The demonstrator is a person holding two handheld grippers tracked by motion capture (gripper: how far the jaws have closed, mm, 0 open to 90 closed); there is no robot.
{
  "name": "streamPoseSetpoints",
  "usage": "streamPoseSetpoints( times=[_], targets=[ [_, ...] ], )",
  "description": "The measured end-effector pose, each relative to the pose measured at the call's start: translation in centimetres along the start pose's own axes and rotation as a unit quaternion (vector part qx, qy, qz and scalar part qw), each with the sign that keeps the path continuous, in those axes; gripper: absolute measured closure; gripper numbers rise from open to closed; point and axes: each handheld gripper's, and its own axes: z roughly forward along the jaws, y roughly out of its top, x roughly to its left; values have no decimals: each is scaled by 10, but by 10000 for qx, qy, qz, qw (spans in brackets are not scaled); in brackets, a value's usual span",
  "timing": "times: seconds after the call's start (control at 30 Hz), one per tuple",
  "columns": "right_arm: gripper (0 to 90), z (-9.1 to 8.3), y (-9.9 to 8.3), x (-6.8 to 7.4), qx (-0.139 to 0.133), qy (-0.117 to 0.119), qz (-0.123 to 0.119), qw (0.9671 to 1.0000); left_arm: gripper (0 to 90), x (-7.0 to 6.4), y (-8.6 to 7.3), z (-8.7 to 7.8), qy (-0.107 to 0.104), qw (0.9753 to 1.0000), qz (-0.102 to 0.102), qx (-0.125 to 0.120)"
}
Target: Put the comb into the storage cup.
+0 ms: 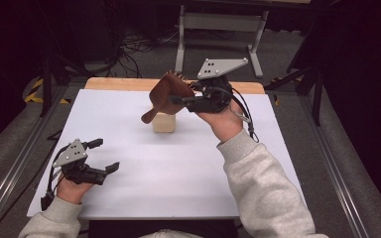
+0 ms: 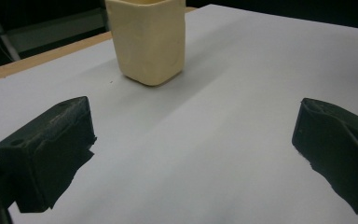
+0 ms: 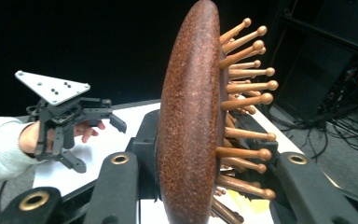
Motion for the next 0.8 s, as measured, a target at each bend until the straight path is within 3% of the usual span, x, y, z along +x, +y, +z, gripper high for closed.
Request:
streamPoseSetpoints(
  times=[0.8],
  targets=[
    [577, -3, -3, -36, -28, -665, 305, 9973, 2, 0, 0, -1, 107, 9999, -11, -28]
  ],
)
